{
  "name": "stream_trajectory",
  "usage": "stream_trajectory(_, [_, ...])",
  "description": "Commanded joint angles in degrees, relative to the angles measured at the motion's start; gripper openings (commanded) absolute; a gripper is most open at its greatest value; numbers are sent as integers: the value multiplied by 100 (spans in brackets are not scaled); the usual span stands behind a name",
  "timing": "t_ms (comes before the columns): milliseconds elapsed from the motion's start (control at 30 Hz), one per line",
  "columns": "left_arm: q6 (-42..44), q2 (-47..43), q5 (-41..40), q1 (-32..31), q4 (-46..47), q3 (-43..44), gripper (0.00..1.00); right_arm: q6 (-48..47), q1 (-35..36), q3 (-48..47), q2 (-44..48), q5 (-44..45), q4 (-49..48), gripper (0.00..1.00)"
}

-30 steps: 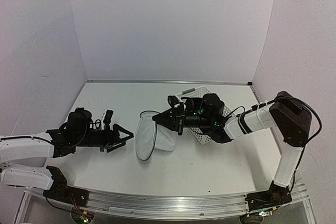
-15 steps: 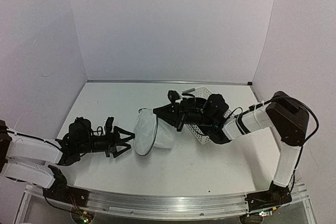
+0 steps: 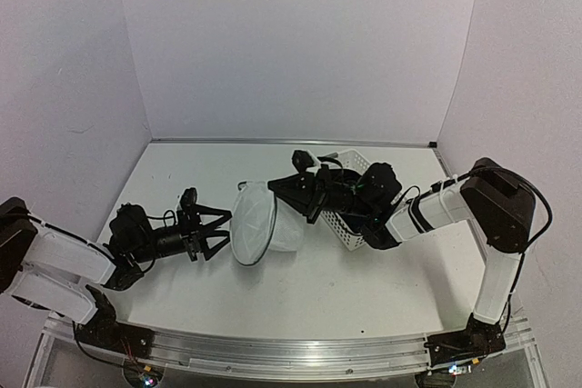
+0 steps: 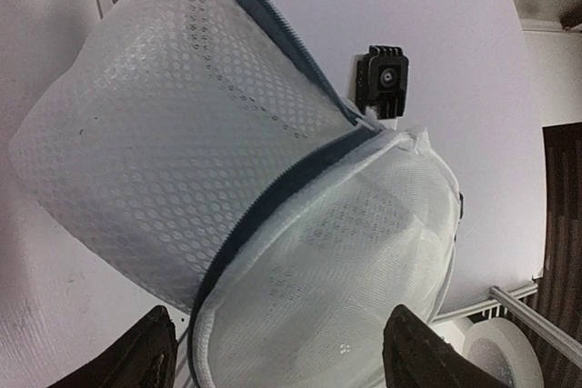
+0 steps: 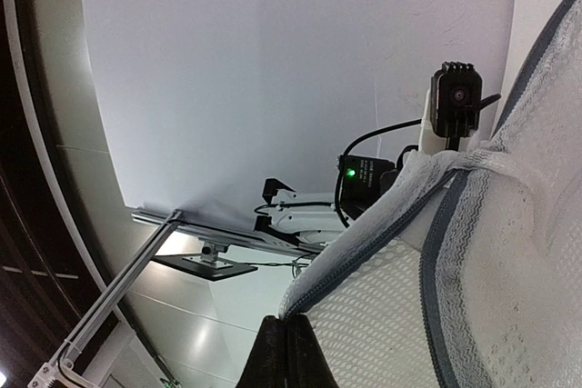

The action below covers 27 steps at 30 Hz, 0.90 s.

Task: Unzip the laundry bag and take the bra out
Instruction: Pass from the right arm to the left

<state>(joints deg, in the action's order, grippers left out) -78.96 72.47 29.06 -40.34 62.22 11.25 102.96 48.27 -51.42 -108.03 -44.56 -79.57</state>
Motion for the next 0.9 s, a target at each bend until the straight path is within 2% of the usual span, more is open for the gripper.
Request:
stream_trajectory(0, [-219,64,277,-15,1038,28,78,98,-3,-274,55,26,-583,0])
stream_trajectory(200, [-230,286,722,-27,1500,246,76,106,1,-457,78,-24,-613,0])
stream_trajectory(433, [-366,325,761,-29,2228,132,70,64,-6,-438,130,-44,-679,0])
stream_trajectory(600, [-491,329,799,-29,2828,71,64,248,-1,-351,98,-20,-1138,0])
stream_trajectory(733, [-565,302,792,-27,3097,44,54,190,4,-133,101,32,-1220,0])
stream_trajectory(867, [-592,243,757,-27,3143,-5,37,41,-4,160,83,28,-1279,0])
